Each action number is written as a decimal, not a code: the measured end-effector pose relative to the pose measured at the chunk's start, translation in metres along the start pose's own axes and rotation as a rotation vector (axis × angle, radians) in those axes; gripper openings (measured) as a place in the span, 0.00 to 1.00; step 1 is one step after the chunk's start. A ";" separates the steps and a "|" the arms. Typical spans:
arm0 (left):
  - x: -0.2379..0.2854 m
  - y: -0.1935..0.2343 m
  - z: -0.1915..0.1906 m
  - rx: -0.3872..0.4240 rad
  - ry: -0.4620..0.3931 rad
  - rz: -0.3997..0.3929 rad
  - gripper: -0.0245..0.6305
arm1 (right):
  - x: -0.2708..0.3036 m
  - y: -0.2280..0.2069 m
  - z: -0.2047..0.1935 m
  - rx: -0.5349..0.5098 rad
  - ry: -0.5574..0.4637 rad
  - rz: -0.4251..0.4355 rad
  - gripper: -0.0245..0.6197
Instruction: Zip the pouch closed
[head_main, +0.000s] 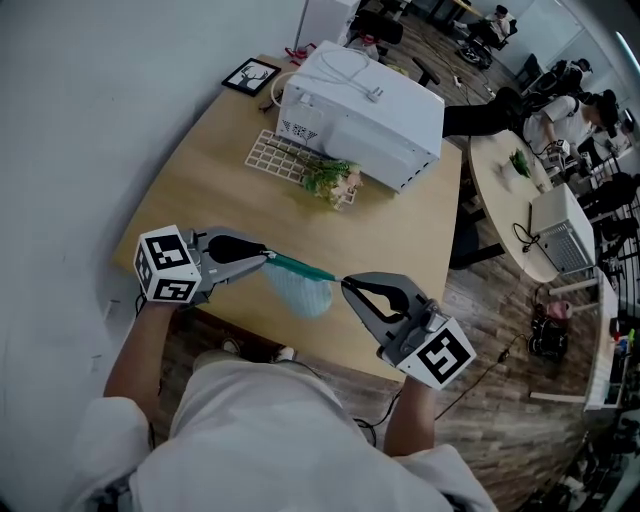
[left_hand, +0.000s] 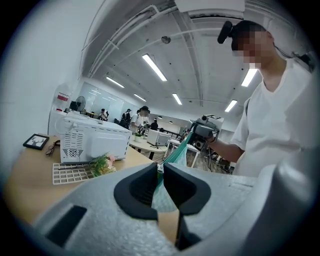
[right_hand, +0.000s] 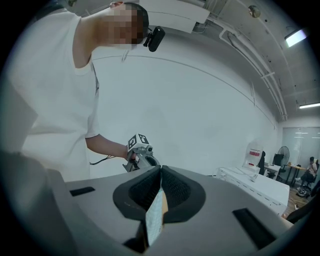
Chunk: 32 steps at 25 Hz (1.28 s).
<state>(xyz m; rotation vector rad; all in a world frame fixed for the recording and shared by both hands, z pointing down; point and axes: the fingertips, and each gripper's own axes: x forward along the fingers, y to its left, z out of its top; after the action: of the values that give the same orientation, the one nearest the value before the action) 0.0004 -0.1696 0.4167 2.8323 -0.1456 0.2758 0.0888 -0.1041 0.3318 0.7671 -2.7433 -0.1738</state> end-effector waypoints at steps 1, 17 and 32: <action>-0.002 -0.001 -0.001 -0.003 -0.003 0.005 0.11 | 0.000 0.001 -0.002 0.000 0.006 -0.002 0.05; -0.023 -0.015 -0.017 -0.011 -0.009 0.069 0.11 | 0.006 0.031 -0.004 0.006 0.028 0.011 0.05; -0.032 -0.011 -0.039 -0.008 0.024 0.178 0.11 | -0.011 0.056 -0.011 0.083 -0.003 -0.043 0.05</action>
<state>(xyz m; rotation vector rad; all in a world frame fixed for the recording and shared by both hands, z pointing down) -0.0360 -0.1454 0.4433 2.8100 -0.3935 0.3457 0.0742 -0.0508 0.3507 0.8489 -2.7530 -0.0711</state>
